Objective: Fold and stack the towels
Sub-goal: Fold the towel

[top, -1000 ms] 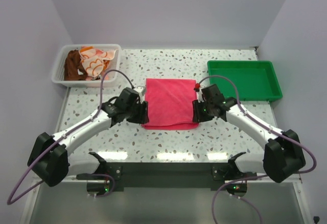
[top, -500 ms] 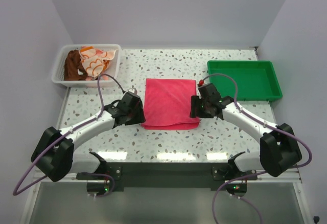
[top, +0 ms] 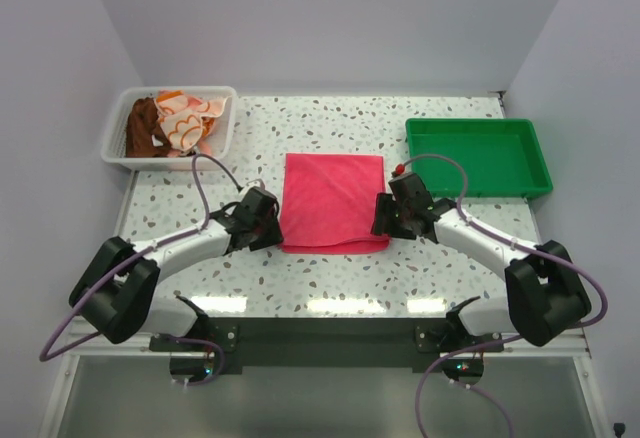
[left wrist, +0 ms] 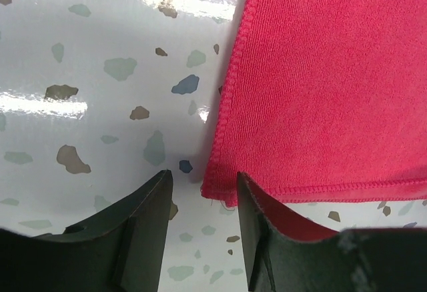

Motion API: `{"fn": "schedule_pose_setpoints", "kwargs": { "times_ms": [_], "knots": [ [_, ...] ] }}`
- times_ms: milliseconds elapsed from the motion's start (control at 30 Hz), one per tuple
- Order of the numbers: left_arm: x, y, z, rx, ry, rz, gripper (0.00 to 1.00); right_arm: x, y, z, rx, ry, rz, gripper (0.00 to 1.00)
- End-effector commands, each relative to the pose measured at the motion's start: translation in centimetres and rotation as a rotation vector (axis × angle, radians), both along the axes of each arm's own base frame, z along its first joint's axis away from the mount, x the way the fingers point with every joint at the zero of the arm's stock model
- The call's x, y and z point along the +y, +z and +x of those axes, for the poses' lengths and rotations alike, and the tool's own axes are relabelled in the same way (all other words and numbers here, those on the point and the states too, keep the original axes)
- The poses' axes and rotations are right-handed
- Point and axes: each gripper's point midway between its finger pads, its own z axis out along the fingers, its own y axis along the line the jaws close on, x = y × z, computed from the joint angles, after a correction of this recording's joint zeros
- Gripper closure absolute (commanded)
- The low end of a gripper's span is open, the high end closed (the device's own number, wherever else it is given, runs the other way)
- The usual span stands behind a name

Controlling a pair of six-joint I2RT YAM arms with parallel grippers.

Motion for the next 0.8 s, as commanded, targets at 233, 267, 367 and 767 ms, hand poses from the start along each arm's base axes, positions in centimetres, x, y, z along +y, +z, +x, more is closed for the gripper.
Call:
{"fn": "schedule_pose_setpoints", "kwargs": {
  "times_ms": [233, 267, 367, 767],
  "knots": [
    [-0.8, -0.7, 0.7, -0.020, 0.028, -0.038, 0.64, 0.7, 0.5, 1.0, -0.059, -0.008, 0.042, 0.39],
    [-0.7, -0.8, 0.5, -0.016, 0.027, -0.035, 0.64, 0.9, 0.7, 1.0, -0.064, -0.002, 0.049, 0.39],
    [-0.4, -0.9, 0.0, -0.007, 0.030, -0.033, 0.63, 1.2, 1.3, 1.2, -0.080, 0.030, 0.053, 0.39],
    [1.7, -2.9, -2.8, 0.070, 0.010, 0.043, 0.68, 1.2, 0.7, 0.9, -0.077, 0.040, 0.058, 0.39]
  ]
}}
